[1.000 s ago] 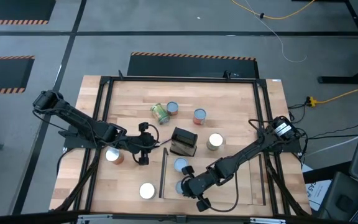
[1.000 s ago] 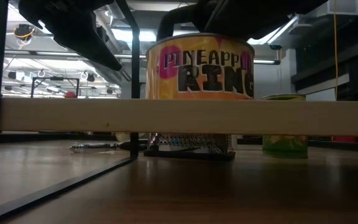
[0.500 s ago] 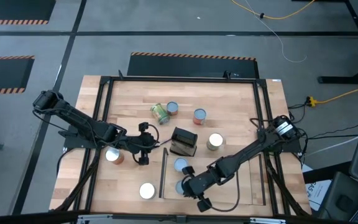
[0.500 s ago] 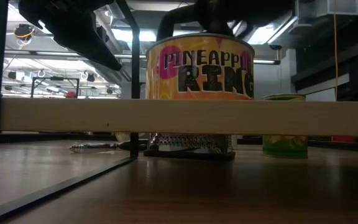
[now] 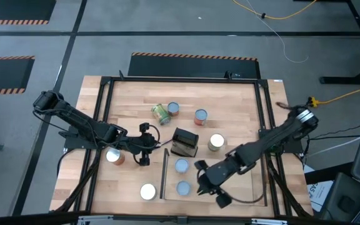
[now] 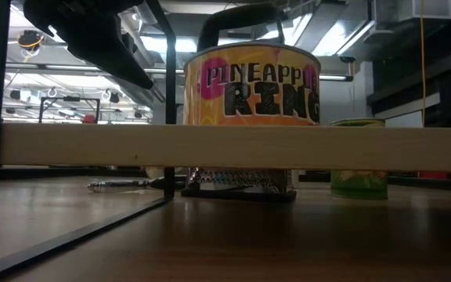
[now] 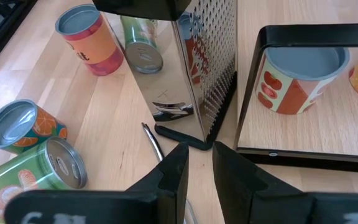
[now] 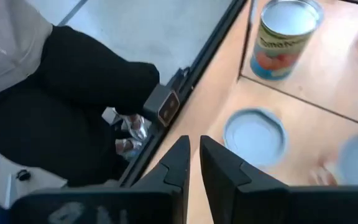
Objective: Pick and place cans onto a shelf
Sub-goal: Put the canned mixed fruits on the shelf
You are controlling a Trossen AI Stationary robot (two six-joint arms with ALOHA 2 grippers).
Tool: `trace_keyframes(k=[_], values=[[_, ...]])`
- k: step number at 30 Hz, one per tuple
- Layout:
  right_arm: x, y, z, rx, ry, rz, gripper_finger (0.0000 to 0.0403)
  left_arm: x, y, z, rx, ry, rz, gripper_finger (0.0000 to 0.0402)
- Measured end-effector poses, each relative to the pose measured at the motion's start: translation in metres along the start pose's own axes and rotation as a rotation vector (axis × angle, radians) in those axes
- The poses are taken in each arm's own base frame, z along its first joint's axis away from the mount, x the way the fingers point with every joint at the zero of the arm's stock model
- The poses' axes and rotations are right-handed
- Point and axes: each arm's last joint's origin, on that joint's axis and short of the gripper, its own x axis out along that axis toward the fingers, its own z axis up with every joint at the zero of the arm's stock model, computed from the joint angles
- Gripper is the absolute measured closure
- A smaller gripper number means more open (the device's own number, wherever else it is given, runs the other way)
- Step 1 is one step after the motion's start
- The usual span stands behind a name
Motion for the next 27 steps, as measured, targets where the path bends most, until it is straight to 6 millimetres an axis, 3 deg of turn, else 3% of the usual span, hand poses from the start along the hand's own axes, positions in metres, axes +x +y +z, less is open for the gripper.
trace_keyframes(k=[7,13,21,27], values=[[-0.042,-0.005,0.004,0.018,-0.026,-0.070,0.0360,0.000,0.000,0.000,-0.003,-0.004,0.000,0.0335],[-0.062,-0.021,0.007,0.025,-0.052,-0.156,0.0360,0.000,0.000,0.001,-0.003,-0.005,-0.001,0.0335],[-0.071,-0.054,0.000,0.112,0.022,-0.237,0.0356,0.000,0.000,0.001,-0.005,-0.010,-0.002,0.0335],[-0.077,-0.077,-0.005,0.167,0.057,-0.293,0.0297,0.000,0.000,0.001,-0.005,-0.009,-0.001,0.0335]])
